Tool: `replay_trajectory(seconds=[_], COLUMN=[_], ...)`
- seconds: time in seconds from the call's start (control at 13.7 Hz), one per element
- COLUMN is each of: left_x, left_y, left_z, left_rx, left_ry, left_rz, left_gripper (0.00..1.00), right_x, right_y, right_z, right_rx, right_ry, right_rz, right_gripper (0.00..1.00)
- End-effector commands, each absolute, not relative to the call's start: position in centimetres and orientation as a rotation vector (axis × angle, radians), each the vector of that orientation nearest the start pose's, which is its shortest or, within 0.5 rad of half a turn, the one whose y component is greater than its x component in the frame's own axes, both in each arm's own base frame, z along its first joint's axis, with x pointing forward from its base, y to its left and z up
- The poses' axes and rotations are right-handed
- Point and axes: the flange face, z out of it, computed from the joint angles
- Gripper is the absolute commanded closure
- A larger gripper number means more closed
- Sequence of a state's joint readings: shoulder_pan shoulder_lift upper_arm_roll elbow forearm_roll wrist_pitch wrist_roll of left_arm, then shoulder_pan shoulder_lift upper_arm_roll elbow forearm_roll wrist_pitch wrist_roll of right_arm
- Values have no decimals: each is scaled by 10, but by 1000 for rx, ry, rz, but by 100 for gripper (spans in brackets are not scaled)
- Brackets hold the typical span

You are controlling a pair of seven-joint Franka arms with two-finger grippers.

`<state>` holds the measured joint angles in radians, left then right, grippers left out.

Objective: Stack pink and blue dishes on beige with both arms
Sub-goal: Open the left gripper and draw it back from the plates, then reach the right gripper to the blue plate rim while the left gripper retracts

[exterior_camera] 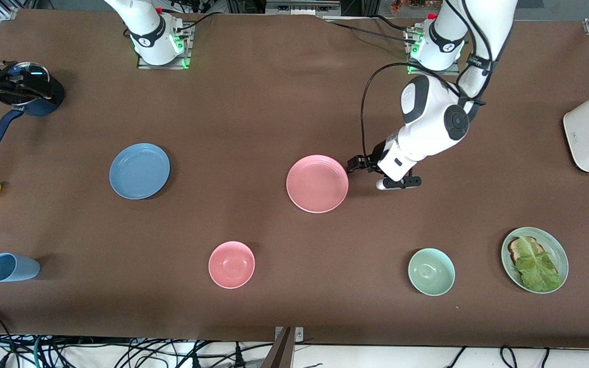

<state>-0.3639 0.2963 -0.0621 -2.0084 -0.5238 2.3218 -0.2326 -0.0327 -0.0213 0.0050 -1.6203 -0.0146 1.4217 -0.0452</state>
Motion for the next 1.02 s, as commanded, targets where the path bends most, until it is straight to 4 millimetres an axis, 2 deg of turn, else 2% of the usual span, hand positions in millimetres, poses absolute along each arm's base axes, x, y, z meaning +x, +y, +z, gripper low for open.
replay_trajectory(seconds=[0.0, 0.15, 0.22, 0.44, 0.58, 0.66, 0.8, 0.95], left_x=[575, 586, 595, 604, 610, 612, 617, 625], left_y=[-260, -254, -240, -213, -189, -172, -140, -92], left_z=[367, 391, 398, 404, 418, 427, 450, 471], left_rx=[-3338, -3239, -3212, -3168, -3113, -3095, -3090, -3102], left_ry=[-149, -37, 2, 125, 198, 192, 199, 177], left_rz=[240, 247, 219, 194, 151, 158, 179, 168], left_gripper=[23, 23, 23, 23, 23, 23, 22, 9], right_x=[546, 562, 569, 588, 595, 597, 595, 590], right_y=[-26, -44, -54, -79, -85, -91, -118, -128], right_z=[565, 519, 499, 441, 391, 367, 323, 279], right_rx=[-3140, -3107, -3096, -3088, -3057, -3040, -2951, -2881], right_ry=[-23, 25, 56, 116, 101, 87, 93, 102], right_rz=[382, 499, 536, 562, 549, 549, 533, 603], right_gripper=[0, 0, 0, 0, 0, 0, 0, 0])
